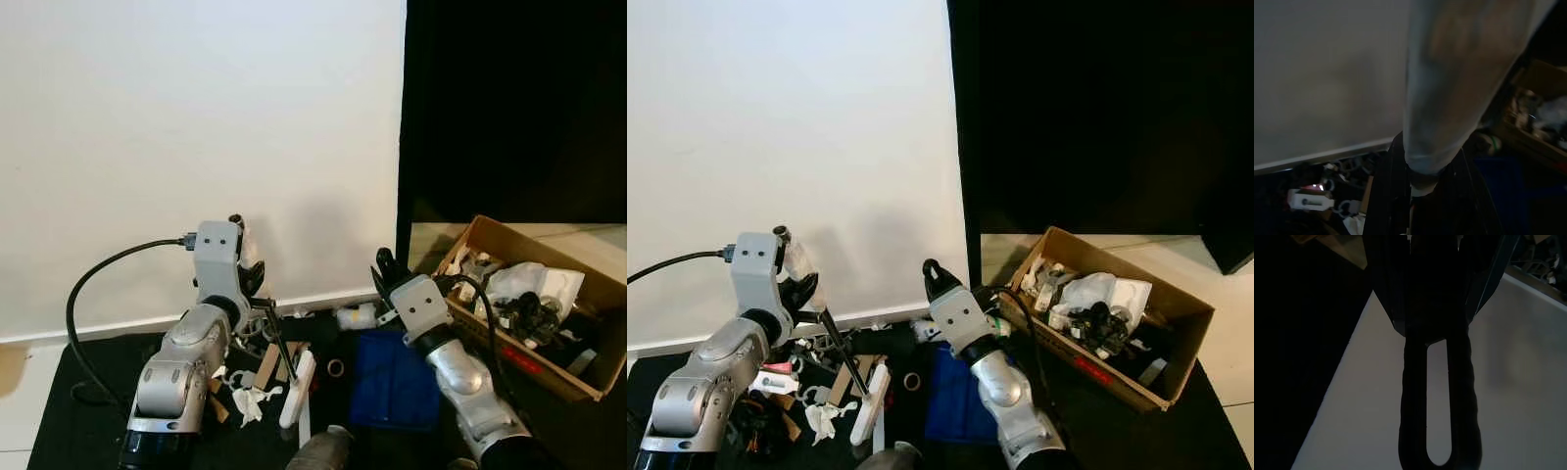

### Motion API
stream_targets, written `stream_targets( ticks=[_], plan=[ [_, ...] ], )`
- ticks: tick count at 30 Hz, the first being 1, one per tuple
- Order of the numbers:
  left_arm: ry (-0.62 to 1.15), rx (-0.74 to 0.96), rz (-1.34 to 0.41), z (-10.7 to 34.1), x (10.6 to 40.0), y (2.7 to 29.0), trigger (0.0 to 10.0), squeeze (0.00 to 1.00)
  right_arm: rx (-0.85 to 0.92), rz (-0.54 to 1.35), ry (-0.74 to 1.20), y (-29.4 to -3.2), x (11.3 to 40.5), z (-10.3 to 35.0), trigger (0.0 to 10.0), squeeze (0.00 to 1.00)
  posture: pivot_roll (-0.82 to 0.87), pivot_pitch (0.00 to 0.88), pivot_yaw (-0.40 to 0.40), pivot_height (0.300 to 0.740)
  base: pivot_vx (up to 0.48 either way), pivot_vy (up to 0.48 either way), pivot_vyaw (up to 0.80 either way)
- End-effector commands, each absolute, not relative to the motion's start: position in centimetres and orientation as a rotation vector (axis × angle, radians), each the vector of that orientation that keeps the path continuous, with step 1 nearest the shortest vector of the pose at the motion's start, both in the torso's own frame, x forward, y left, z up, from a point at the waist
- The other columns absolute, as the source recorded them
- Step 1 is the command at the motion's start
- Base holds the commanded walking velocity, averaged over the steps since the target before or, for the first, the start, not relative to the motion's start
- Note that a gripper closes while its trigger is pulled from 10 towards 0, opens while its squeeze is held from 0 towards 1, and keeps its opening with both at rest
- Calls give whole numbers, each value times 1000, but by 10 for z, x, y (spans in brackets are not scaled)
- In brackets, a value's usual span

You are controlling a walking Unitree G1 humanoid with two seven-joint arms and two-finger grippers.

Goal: Sweep floor

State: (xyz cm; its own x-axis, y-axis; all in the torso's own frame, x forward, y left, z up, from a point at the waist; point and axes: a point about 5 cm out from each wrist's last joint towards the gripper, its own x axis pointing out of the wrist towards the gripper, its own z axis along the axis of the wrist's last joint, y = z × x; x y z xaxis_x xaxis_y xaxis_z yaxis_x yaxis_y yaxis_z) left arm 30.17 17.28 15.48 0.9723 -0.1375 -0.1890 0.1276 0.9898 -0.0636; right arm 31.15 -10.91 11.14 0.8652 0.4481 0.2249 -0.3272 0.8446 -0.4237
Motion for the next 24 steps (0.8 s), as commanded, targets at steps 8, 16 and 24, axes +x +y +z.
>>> stream_targets(
  ticks=[8,16,24],
  plan=[
    [136,72,111,154,308,227,10000,0,-326,434,-231,-109,309,91,10000,0,137,296,181,740,0,0,0],
    [210,-30,140,122,312,253,10000,0,-205,379,-145,-119,316,83,10000,0,123,306,151,740,0,0,0],
    [159,-90,246,116,321,275,10000,59,-199,413,-176,-118,328,98,10000,0,95,336,120,740,0,0,0]
  ],
)
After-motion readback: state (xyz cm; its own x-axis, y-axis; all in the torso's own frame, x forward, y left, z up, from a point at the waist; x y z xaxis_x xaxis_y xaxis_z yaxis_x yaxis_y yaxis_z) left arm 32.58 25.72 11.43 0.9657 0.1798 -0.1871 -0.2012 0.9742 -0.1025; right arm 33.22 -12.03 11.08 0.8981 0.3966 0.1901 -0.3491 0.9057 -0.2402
